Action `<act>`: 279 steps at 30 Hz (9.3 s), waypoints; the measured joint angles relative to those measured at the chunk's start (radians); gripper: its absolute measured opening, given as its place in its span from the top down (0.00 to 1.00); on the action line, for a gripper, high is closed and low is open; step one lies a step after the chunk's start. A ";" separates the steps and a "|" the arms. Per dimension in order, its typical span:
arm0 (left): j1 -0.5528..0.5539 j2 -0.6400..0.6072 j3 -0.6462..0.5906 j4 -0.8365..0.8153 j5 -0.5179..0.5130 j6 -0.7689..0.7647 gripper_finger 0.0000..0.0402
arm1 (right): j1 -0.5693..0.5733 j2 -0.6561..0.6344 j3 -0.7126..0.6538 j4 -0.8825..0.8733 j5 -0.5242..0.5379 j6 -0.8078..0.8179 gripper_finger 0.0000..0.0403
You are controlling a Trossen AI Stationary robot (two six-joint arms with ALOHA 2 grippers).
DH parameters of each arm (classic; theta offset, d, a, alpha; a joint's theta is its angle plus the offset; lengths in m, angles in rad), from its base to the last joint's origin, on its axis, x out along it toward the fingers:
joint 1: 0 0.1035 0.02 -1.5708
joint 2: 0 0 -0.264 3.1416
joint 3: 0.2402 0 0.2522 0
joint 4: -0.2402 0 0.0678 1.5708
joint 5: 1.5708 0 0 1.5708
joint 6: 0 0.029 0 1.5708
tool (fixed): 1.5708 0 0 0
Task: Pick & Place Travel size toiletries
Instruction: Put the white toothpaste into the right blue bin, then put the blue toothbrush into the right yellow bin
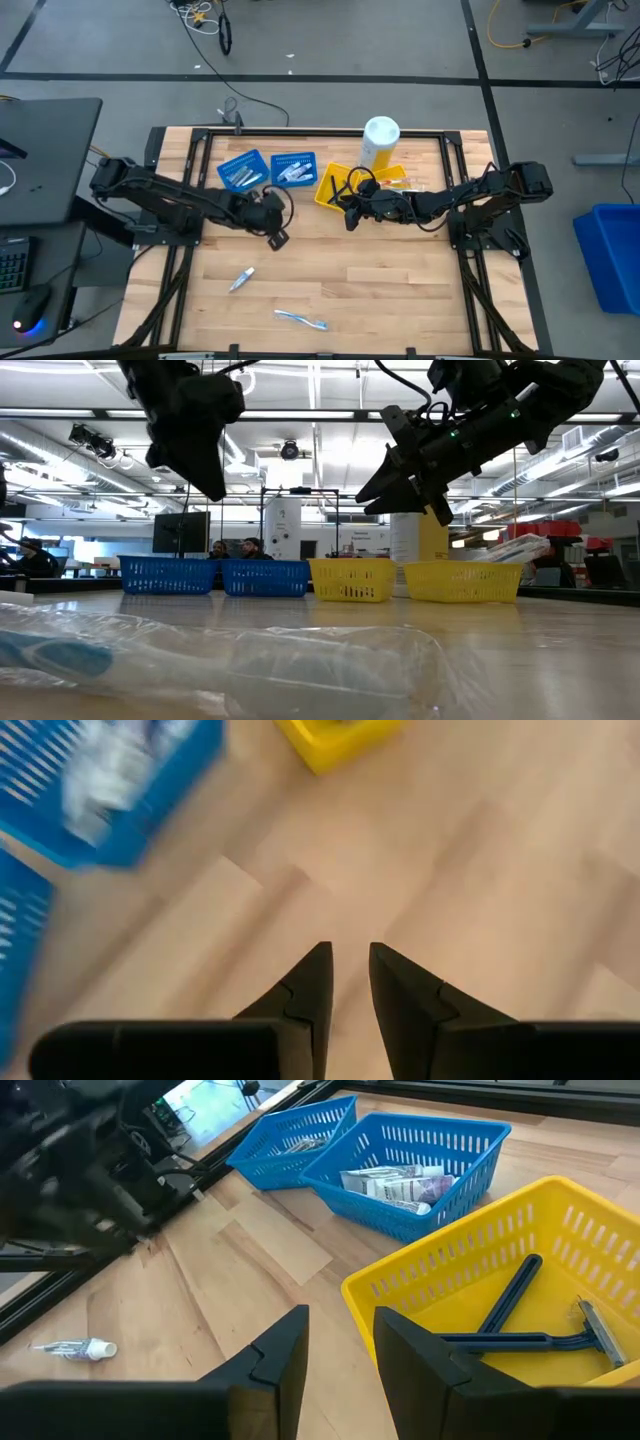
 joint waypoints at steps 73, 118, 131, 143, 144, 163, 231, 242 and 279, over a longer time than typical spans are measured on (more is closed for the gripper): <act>-0.521 0.146 -0.292 0.149 0.240 -0.618 0.69 | -0.002 0.000 0.000 -0.042 0.003 -0.005 0.74; 0.432 0.145 -0.295 1.010 0.034 0.766 0.82 | -0.021 0.000 0.000 -0.045 0.003 -0.031 0.74; 0.676 0.148 -0.295 0.829 0.299 0.802 0.82 | -0.021 0.000 0.000 -0.045 0.003 -0.031 0.75; 0.677 0.149 -0.295 0.829 0.285 0.800 0.64 | -0.020 0.000 0.000 -0.045 0.003 -0.031 0.76; 0.676 0.149 -0.295 0.829 0.280 0.800 0.63 | -0.020 0.000 0.000 -0.045 0.003 -0.031 0.76; 0.551 0.131 -0.294 1.012 0.383 0.769 0.58 | -0.013 0.000 0.000 -0.051 -0.095 -0.126 0.67; -0.588 0.518 -0.145 0.913 0.021 0.323 0.64 | 0.130 0.000 0.000 -0.082 -0.104 -0.175 0.53; -0.573 0.525 -0.137 0.919 -0.083 0.307 0.93 | 0.286 0.000 0.000 0.047 -0.139 -0.336 0.54; -0.087 0.384 0.152 0.596 -0.039 0.476 0.91 | 0.260 0.021 0.000 -0.048 -0.028 -0.538 0.52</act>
